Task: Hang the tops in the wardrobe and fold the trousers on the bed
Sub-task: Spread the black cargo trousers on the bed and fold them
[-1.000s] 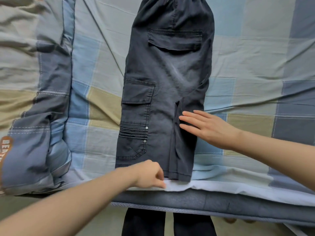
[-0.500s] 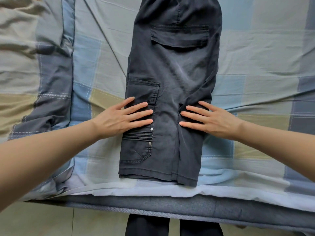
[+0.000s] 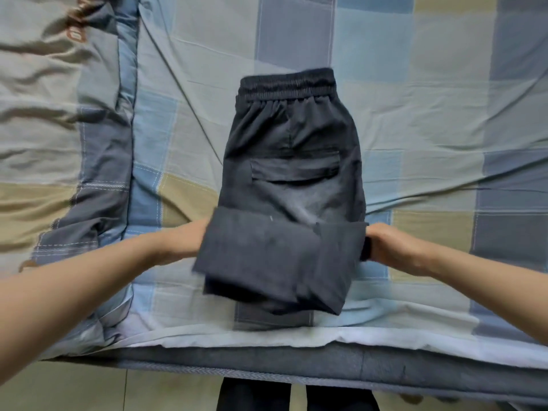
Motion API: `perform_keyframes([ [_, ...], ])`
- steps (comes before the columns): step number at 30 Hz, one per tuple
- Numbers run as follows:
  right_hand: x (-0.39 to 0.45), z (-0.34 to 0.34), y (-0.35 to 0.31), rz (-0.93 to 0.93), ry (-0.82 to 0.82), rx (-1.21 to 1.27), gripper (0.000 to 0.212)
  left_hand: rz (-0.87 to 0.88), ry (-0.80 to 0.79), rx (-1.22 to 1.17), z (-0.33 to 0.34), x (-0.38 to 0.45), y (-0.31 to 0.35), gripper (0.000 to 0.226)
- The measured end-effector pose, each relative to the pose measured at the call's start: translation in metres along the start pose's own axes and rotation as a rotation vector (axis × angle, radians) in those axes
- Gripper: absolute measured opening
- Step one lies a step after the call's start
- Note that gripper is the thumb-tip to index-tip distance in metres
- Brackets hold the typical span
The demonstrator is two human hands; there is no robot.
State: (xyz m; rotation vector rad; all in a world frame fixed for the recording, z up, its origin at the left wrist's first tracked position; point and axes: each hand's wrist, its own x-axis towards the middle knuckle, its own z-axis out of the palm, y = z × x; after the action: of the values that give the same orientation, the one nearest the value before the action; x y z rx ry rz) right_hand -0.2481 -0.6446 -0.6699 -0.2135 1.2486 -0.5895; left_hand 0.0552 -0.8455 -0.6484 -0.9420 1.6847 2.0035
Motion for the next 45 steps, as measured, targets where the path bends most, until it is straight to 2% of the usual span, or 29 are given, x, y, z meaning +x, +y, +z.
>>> perform_keyframes([
  [2,0.003,-0.002,0.013,0.092,0.137,0.246,0.032,-0.084,0.315,-0.199,0.004,0.006,-0.006,0.010],
  [4,0.005,-0.004,0.024,0.135,0.216,0.282,0.032,-0.186,0.469,-0.186,0.016,0.013,-0.015,0.034],
  [5,0.007,-0.004,0.027,0.139,0.227,0.278,0.031,-0.179,0.462,-0.134,0.024,0.013,-0.022,0.037],
  [8,0.008,-0.004,0.031,0.122,0.271,0.250,0.029,-0.084,0.439,-0.164,0.043,0.004,-0.037,0.015],
  [12,0.002,0.000,0.030,0.029,0.286,0.085,0.024,-0.046,0.448,-0.202,0.056,-0.010,-0.049,0.020],
  [16,-0.013,0.000,0.040,-0.012,0.276,0.156,0.029,-0.104,0.471,-0.299,0.064,-0.025,-0.059,0.014],
  [21,-0.033,-0.003,0.065,0.096,0.235,0.089,0.048,-0.210,0.476,-0.360,0.076,-0.035,-0.067,0.020],
  [25,-0.032,0.003,0.056,0.112,0.189,0.038,0.037,-0.235,0.454,-0.420,0.076,-0.027,-0.056,0.029],
  [29,-0.024,0.006,0.047,0.043,0.250,0.022,0.030,-0.236,0.414,-0.398,0.074,-0.031,-0.055,0.020],
  [31,-0.026,0.005,0.048,0.061,0.246,0.001,0.030,-0.259,0.415,-0.347,0.076,-0.040,-0.060,0.017],
  [33,-0.030,0.005,0.053,0.104,0.234,-0.033,0.027,-0.275,0.461,-0.300,0.081,-0.045,-0.064,0.004],
  [36,-0.029,0.008,0.057,0.133,0.317,-0.121,0.023,-0.313,0.518,-0.153,0.088,-0.043,-0.071,0.019],
  [38,-0.030,0.005,0.055,0.062,0.481,-0.290,0.017,-0.369,0.420,0.045,0.085,-0.043,-0.074,0.017],
  [39,-0.033,0.000,0.052,-0.029,0.593,-0.485,0.012,-0.409,0.360,0.211,0.080,-0.044,-0.075,0.020],
  [40,-0.037,-0.006,0.048,-0.149,0.697,-0.764,0.017,-0.424,0.340,0.425,0.074,-0.046,-0.075,0.028],
  [41,-0.041,-0.013,0.043,-0.283,0.762,-1.073,0.033,-0.374,0.393,0.661,0.067,-0.046,-0.075,0.037],
  [43,-0.049,-0.022,0.032,-0.601,0.738,-1.584,0.058,-0.140,0.588,1.044,0.053,-0.044,-0.068,0.058],
  [44,-0.050,-0.022,0.027,-0.720,0.637,-1.785,0.064,0.013,0.629,1.214,0.046,-0.041,-0.062,0.067],
  [45,-0.048,-0.019,0.024,-0.802,0.528,-1.947,0.066,0.162,0.581,1.377,0.039,-0.036,-0.056,0.073],
])
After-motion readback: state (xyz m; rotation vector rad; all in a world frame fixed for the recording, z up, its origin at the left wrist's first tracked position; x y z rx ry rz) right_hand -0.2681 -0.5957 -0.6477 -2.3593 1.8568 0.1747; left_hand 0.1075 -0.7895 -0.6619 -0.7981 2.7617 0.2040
